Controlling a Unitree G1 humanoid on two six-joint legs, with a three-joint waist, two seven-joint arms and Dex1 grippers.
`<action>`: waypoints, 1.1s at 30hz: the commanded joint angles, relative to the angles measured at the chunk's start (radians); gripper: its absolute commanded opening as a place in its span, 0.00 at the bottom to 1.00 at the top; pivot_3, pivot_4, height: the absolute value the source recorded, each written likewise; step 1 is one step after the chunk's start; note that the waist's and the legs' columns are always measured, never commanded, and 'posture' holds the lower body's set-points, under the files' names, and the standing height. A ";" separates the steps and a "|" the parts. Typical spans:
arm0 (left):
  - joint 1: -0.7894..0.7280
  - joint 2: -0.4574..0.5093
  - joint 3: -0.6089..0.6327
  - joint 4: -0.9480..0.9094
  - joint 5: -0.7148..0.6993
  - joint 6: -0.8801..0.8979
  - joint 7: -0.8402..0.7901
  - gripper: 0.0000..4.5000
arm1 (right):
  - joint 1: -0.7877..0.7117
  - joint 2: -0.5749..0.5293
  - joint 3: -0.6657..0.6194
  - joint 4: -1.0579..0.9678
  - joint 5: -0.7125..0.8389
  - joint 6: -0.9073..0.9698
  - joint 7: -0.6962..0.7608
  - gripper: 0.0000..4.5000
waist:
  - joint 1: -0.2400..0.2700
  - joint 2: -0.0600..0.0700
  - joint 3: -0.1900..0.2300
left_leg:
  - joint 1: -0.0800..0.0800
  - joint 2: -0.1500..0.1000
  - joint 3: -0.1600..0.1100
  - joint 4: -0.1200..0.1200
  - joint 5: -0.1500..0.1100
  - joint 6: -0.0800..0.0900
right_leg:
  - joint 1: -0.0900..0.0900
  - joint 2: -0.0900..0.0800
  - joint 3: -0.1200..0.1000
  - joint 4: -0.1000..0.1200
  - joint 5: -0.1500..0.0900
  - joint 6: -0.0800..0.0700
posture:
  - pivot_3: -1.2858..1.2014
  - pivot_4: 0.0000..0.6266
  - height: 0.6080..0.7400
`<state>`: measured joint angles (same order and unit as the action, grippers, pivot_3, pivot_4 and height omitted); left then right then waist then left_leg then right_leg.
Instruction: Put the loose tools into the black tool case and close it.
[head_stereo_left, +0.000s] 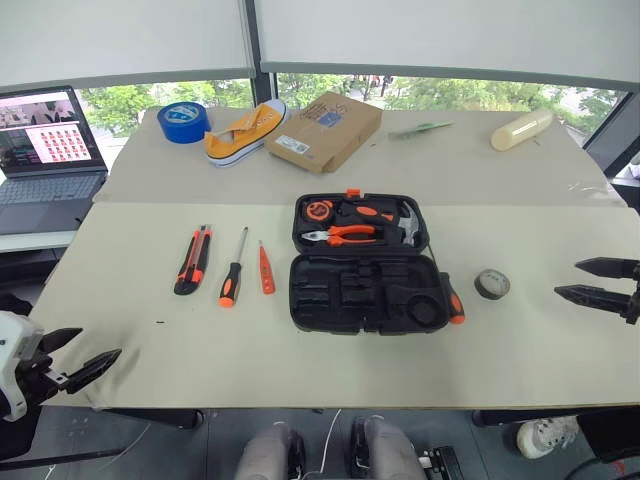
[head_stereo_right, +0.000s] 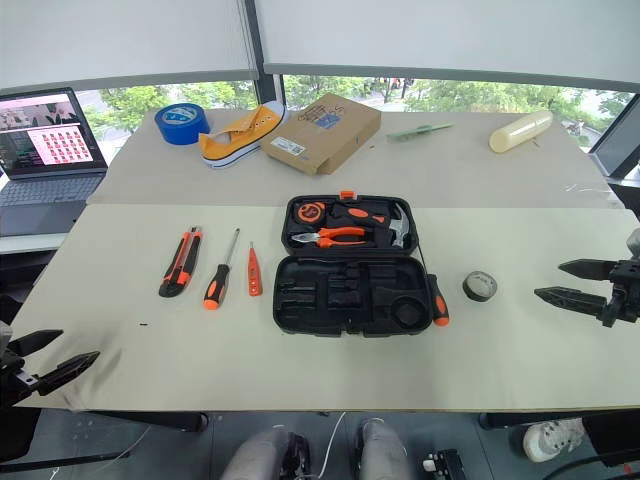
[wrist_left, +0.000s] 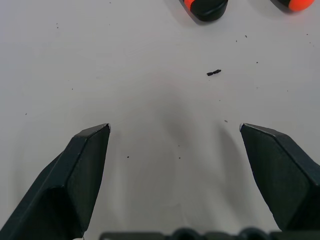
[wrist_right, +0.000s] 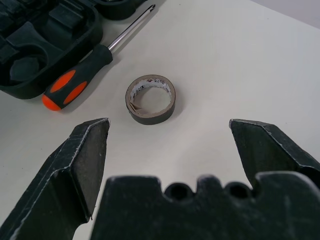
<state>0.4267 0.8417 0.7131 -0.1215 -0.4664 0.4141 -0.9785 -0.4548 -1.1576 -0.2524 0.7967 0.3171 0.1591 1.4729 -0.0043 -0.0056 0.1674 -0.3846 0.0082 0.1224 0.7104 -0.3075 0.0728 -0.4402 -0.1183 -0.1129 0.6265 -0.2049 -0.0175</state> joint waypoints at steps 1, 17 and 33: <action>0.009 0.000 0.012 -0.040 0.013 -0.011 0.013 0.99 | -0.021 -0.009 -0.017 0.022 -0.007 -0.054 0.002 0.99 | 0.000 0.000 0.000 | 0.000 0.000 0.000 0.000 0.000 0.000 | 0.000 0.000 0.000 0.000 0.000 0.000 | 0.52 0.24 0.93; -0.646 -0.044 -0.318 -0.476 -0.259 0.971 0.608 0.99 | 0.108 0.153 -0.068 -0.846 0.264 0.243 -0.192 0.99 | 0.017 -0.001 0.000 | 0.002 0.000 -0.003 0.001 0.007 0.004 | 0.005 0.004 0.000 0.004 0.001 0.001 | 0.52 0.24 0.93; -0.851 -0.303 -0.595 -0.293 -0.042 1.002 0.817 0.99 | 0.079 0.297 0.088 -1.228 0.361 0.385 -0.388 0.99 | 0.026 -0.007 0.002 | 0.003 -0.002 -0.004 0.002 0.008 0.003 | 0.006 0.006 0.001 0.004 0.001 0.001 | 0.52 0.24 0.93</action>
<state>-0.4074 0.5412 0.1504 -0.4226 -0.5332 1.4635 -0.1509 -0.3510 -0.8682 -0.1633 -0.3935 0.6512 0.5349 1.0986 0.0217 -0.0130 0.1696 -0.3813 0.0058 0.1188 0.7128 -0.2998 0.0758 -0.4345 -0.1126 -0.1122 0.6306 -0.2039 -0.0161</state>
